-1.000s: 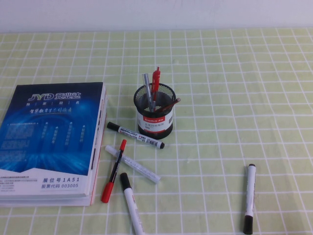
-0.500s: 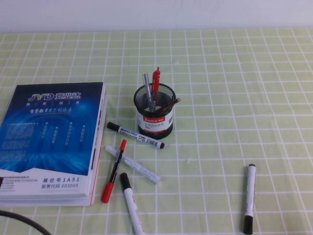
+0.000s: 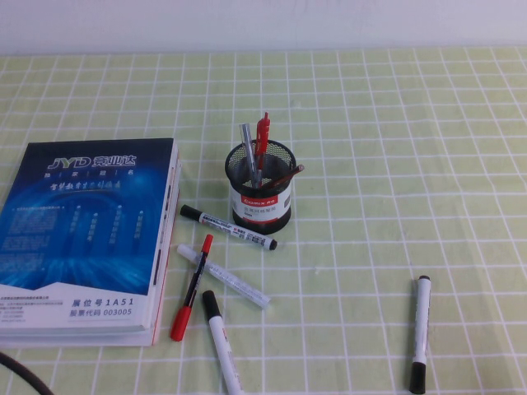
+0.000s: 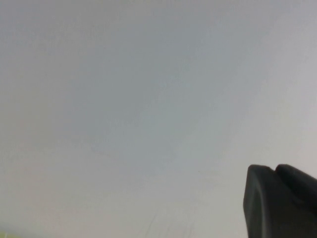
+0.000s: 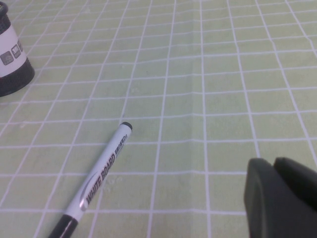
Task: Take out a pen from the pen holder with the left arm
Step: Pick up the pen from the pen holder
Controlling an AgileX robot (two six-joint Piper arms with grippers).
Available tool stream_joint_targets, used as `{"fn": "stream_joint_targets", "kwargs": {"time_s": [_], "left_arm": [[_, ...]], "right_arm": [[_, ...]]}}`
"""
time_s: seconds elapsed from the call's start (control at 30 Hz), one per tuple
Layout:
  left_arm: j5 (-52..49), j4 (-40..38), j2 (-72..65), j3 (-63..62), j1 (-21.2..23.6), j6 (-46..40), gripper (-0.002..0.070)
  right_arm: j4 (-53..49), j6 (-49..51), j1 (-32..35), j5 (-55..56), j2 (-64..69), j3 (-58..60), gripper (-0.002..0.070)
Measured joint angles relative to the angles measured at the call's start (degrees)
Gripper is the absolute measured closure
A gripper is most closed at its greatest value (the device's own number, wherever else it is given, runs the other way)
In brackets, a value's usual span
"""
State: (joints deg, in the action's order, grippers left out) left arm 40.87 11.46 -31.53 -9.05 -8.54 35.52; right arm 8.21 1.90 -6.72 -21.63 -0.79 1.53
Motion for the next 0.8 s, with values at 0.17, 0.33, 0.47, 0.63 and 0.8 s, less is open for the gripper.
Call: {"fn": "stream_joint_targets", "kwargs": {"time_s": [0.17, 0.33, 0.47, 0.63, 0.8], "left_arm": [[0.0, 0.0, 0.0, 0.0, 0.0, 0.92, 0.0676], [-2.53, 5.23, -0.34, 0.0, 0.0, -5.66, 0.0676], [-2.86, 13.05, -2.53, 0.0, 0.0, -10.27, 0.0676], [-0.76, 18.85, -9.73, -1.71, -2.89, -10.68, 0.0676], [4.85, 22.92, -20.39, -4.33, -5.85, -10.47, 0.0676]], "right_arm": [[0.0, 0.0, 0.0, 0.0, 0.0, 0.0, 0.0691], [0.0, 0.0, 0.0, 0.0, 0.0, 0.0, 0.0691], [0.0, 0.0, 0.0, 0.0, 0.0, 0.0, 0.0691], [0.0, 0.0, 0.0, 0.0, 0.0, 0.0, 0.0691], [0.0, 0.0, 0.0, 0.0, 0.0, 0.0, 0.0692]]}}
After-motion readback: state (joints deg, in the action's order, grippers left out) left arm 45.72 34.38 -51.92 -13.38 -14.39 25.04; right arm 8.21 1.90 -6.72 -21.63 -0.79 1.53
